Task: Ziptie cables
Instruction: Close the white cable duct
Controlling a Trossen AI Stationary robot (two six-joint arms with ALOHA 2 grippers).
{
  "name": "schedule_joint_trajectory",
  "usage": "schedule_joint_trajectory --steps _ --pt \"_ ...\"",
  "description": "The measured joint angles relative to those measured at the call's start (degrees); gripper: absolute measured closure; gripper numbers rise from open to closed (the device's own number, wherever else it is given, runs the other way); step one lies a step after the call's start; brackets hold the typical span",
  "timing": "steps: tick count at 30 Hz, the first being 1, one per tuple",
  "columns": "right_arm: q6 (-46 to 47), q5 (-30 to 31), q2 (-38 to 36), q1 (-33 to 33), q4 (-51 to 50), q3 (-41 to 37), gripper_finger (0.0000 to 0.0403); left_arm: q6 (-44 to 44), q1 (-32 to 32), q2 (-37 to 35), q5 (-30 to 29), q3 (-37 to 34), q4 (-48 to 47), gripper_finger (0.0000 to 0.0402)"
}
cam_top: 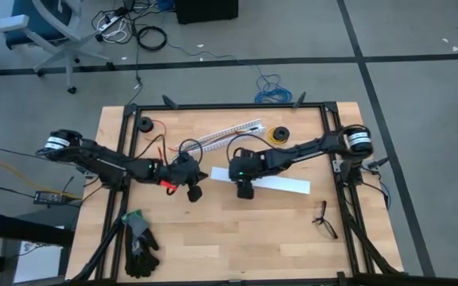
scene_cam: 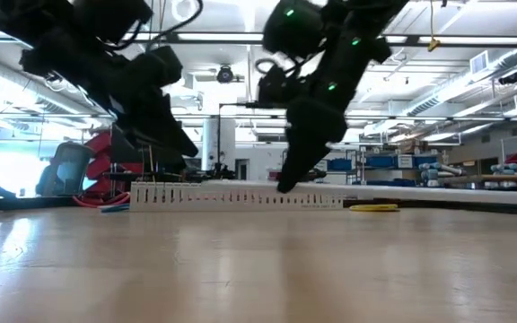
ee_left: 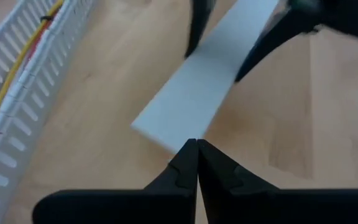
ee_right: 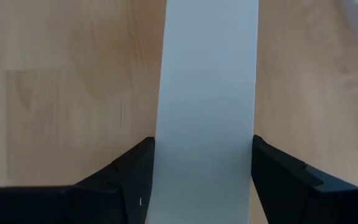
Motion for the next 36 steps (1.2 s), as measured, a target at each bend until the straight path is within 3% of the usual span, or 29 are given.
schedule_joint_trajectory --steps 9,14,18,23,30,36 --pt "0.34 4.30 -14.43 -0.88 2.34 -11.65 0.0174 7.55 10.89 0.02 9.37 2.56 -0.16 0.0382" --pt "-2.49 4.78 -21.16 -3.85 3.30 -15.03 0.0174 12.55 17.40 0.02 11.57 6.42 -1.72 0.0382" --pt "-4.62 3.14 -24.93 -6.13 3.07 -16.79 0.0174 17.43 24.51 2.20 16.90 12.24 -8.24 0.0382" --pt "-4.42 0.52 -27.86 -9.14 2.99 -19.01 0.0174 24.03 31.68 9.96 21.49 22.33 -11.48 0.0382" --pt "-2.30 -0.14 -30.77 -10.73 3.01 -22.29 0.0174 27.53 34.15 18.48 22.97 33.13 -13.77 0.0371" --pt "-0.39 -0.18 -32.59 -10.71 2.85 -23.59 0.0174 28.16 34.12 19.76 23.99 34.03 -13.06 0.0306"
